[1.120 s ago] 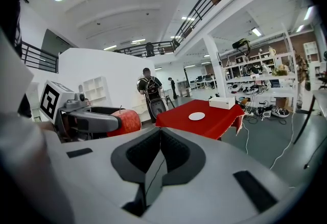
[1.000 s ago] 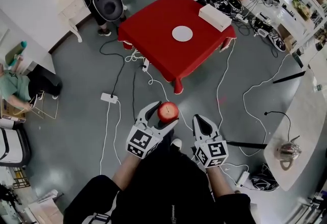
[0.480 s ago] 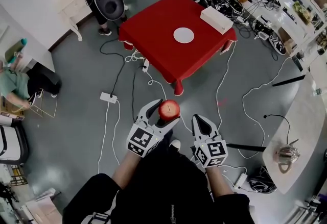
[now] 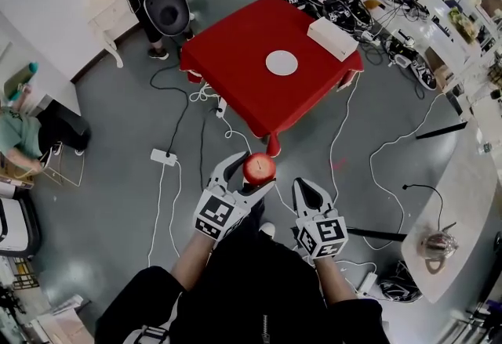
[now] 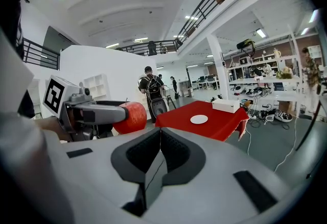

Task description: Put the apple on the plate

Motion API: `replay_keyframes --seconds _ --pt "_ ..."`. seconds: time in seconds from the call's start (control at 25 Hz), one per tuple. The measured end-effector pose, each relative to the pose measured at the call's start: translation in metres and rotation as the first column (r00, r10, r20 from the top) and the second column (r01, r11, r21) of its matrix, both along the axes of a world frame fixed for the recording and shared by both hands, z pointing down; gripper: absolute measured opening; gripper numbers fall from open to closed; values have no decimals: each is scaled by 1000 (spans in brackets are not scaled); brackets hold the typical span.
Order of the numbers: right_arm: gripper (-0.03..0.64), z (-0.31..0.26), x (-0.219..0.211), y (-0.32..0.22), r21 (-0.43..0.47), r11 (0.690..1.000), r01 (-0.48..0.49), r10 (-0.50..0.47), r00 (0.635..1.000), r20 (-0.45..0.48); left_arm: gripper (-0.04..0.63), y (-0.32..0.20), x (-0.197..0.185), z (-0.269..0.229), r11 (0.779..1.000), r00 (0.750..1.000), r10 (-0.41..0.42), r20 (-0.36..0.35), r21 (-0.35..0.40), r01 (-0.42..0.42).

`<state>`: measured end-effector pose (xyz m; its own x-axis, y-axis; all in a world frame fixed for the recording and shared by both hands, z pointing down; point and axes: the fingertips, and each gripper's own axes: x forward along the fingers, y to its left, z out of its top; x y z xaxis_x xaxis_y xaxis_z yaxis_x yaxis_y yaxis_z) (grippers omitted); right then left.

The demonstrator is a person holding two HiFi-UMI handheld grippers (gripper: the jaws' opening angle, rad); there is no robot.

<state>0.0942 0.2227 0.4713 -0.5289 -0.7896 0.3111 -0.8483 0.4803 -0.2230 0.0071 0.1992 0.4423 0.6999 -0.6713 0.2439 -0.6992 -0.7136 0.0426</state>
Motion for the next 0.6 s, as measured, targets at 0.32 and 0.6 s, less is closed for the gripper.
replay_keyframes --seconds 0.32,0.6 --pt "11 0 2 -69 -11 1000 -8 8 1000 -23 362 -75 4 1 1000 1000 11 -22 -10 -11" --pt "11 -5 -2 -152 -16 999 -28 28 999 -43 362 -163 3 0 999 999 43 -25 -5 -43"
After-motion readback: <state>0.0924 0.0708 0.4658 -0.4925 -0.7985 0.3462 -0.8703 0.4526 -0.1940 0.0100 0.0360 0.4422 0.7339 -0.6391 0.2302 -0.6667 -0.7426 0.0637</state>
